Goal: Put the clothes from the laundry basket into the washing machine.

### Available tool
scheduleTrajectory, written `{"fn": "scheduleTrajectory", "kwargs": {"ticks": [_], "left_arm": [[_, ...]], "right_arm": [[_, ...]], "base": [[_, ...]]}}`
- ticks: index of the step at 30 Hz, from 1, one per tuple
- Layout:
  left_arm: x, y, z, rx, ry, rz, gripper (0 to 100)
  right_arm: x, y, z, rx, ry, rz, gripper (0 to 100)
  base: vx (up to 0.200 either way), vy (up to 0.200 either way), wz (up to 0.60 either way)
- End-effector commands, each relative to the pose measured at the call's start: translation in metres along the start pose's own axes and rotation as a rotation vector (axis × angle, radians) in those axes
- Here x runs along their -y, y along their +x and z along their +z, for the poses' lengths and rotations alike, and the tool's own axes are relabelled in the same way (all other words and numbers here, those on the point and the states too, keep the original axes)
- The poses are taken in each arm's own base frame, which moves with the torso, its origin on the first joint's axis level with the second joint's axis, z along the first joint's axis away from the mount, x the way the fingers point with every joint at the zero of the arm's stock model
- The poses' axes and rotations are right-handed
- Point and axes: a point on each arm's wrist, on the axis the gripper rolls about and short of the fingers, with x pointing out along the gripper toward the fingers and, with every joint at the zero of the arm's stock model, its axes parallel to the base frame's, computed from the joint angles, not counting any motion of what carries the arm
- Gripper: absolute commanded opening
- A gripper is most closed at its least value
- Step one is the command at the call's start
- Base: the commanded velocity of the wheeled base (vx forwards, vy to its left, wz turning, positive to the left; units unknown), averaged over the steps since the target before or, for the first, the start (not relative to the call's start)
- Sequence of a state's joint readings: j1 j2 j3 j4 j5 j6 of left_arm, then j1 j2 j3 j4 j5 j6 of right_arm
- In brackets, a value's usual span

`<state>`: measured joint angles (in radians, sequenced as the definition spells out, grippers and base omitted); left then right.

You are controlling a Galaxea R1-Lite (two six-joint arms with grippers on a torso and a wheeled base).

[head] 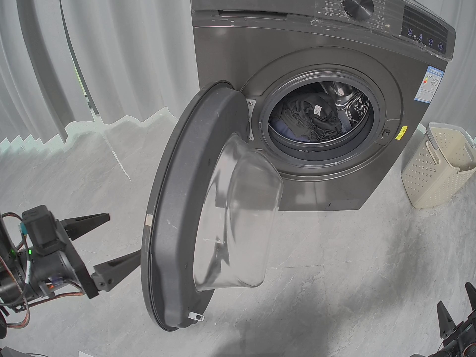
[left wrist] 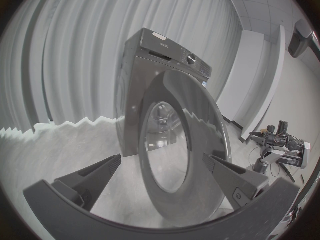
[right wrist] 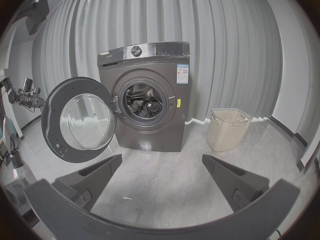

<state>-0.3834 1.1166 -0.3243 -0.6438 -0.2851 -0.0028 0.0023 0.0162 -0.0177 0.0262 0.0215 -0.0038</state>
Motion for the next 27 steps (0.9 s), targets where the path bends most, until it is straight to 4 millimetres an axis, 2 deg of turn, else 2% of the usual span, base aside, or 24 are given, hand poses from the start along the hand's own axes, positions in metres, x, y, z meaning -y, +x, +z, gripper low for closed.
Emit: {"fn": "scheduleTrajectory", "kwargs": {"ticks": [1, 2, 6, 7, 8, 10, 12, 13, 16, 21, 27], "left_arm": [[0.015, 0.053, 0.000, -0.053, -0.023, -0.090, 100], [0.015, 0.053, 0.000, -0.053, -0.023, -0.090, 100], [0.029, 0.092, 0.010, -0.018, -0.039, -0.121, 100], [0.031, 0.101, 0.012, -0.009, -0.037, -0.126, 100], [0.031, 0.101, 0.012, -0.009, -0.037, -0.126, 100], [0.033, 0.125, 0.014, 0.021, -0.033, -0.137, 100], [0.032, 0.131, 0.014, 0.027, -0.032, -0.137, 100], [0.033, 0.147, 0.016, 0.054, -0.030, -0.128, 100], [0.038, 0.167, 0.019, 0.087, -0.031, -0.124, 100], [0.048, 0.193, 0.027, 0.129, -0.053, -0.144, 100], [0.049, 0.223, 0.038, 0.189, -0.074, -0.112, 100]], "right_arm": [[0.000, 0.000, -0.002, -0.004, -0.001, 0.002, 100], [0.000, 0.000, -0.002, -0.004, -0.001, 0.002, 100], [0.000, 0.000, -0.002, -0.004, -0.001, 0.002, 100], [0.000, 0.000, -0.002, -0.004, -0.001, 0.002, 100], [0.000, 0.000, -0.002, -0.004, -0.001, 0.002, 100], [0.000, 0.000, -0.002, -0.004, -0.001, 0.002, 100], [0.000, 0.000, -0.002, -0.004, -0.001, 0.002, 100], [0.000, 0.000, -0.002, -0.004, -0.001, 0.002, 100], [0.000, 0.000, -0.002, -0.004, -0.001, 0.002, 100], [0.000, 0.000, -0.002, -0.004, -0.001, 0.002, 100], [0.000, 0.000, -0.002, -0.004, -0.001, 0.002, 100]], "base": [[0.000, 0.000, 0.00], [0.000, 0.000, 0.00], [0.000, 0.000, 0.00], [0.000, 0.000, 0.00], [0.000, 0.000, 0.00], [0.000, 0.000, 0.00], [0.000, 0.000, 0.00], [0.000, 0.000, 0.00], [0.000, 0.000, 0.00], [0.000, 0.000, 0.00], [0.000, 0.000, 0.00]]}}
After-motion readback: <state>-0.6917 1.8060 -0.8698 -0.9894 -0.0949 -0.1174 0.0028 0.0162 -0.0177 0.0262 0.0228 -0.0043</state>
